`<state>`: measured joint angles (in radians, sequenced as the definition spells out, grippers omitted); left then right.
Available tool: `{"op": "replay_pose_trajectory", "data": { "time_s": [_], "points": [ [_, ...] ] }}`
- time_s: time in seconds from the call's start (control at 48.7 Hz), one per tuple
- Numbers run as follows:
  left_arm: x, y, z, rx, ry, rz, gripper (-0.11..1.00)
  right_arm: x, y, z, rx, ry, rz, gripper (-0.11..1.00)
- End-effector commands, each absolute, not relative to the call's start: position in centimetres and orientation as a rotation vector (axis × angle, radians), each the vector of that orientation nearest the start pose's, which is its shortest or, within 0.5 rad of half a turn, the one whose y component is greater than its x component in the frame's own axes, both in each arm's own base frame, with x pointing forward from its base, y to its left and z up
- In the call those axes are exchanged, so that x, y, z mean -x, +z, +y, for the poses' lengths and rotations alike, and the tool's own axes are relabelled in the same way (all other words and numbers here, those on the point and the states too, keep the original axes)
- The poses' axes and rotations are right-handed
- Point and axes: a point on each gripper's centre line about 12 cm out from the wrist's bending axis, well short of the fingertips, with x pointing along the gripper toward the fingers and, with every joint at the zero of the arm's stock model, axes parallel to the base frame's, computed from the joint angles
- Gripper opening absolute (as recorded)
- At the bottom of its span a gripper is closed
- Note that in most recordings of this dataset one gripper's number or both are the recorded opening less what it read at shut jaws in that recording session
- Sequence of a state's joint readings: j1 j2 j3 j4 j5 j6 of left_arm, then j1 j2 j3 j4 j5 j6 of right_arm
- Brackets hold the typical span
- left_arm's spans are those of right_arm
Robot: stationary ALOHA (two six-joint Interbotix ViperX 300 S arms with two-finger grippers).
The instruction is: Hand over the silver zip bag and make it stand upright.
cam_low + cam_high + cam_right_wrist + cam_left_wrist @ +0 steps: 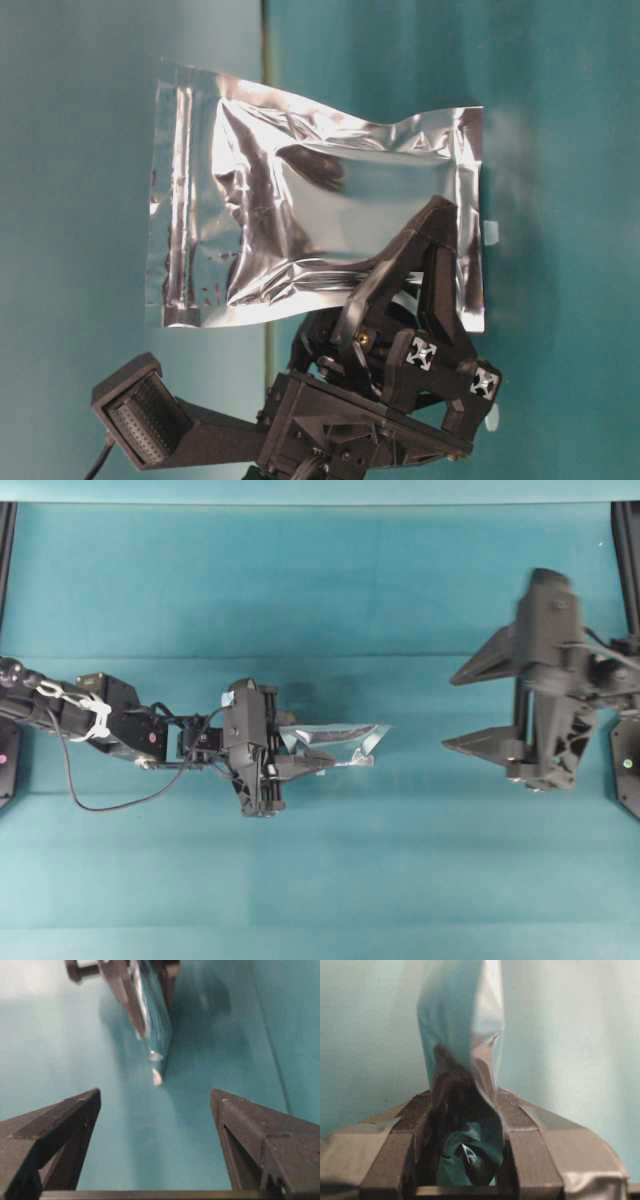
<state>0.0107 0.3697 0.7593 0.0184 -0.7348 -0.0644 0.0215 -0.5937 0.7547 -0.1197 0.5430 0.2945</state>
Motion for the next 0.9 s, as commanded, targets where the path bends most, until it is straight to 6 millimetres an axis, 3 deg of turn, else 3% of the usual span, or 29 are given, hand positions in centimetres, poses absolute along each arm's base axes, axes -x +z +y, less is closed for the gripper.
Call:
{"op": "replay_pose_trajectory", "data": {
  "time_s": [0.0,0.883],
  "points": [
    [-40.2,7.2,-0.1,0.054,-0.002,0.393,0.29,-26.4,29.0,-0.4,-0.185,-0.114,0.644,0.89],
    [-40.1,7.2,-0.1,0.052,-0.003,0.395,0.29,-26.0,27.9,-0.4,-0.189,-0.115,0.650,0.89]
  ]
}}
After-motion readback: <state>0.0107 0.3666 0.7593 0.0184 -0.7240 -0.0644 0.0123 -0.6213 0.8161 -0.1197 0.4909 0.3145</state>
